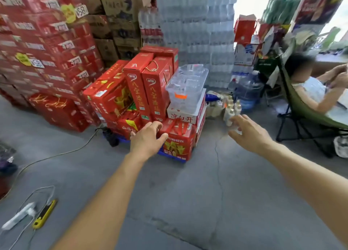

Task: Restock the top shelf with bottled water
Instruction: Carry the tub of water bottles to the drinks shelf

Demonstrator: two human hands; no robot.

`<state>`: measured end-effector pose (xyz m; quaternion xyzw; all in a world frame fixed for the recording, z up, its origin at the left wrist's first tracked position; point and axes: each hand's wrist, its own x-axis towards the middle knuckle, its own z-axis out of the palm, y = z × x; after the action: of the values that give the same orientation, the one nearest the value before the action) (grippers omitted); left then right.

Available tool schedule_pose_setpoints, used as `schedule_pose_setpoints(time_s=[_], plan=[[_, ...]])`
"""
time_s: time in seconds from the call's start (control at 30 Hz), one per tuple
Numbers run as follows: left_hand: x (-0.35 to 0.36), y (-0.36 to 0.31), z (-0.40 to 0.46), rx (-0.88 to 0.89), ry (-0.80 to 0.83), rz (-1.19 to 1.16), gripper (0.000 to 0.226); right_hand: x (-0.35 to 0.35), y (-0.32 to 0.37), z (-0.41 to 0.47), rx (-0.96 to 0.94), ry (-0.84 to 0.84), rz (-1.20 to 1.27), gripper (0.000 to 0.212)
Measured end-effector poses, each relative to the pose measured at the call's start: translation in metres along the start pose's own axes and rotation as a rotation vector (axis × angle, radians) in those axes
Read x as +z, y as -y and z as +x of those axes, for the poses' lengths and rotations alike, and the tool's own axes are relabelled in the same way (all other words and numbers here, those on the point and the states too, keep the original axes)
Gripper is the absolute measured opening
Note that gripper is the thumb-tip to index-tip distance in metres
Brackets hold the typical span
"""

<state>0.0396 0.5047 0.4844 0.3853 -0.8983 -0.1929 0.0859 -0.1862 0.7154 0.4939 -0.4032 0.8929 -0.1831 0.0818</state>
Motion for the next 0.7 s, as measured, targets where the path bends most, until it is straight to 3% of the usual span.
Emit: schedule_pose_setpoints(time_s=[0.43,0.7], plan=[[0.060,-0.031,0.308,-0.154,0.016,-0.135,0.042,0.000,-0.053,0.337,-0.105,0.035,0.021,0.047],[0.098,-0.025,0.486,-0.428,0.077,-0.345,0.037,0.001,-0.076,0.556,-0.069,0.171,-0.022,0.045]])
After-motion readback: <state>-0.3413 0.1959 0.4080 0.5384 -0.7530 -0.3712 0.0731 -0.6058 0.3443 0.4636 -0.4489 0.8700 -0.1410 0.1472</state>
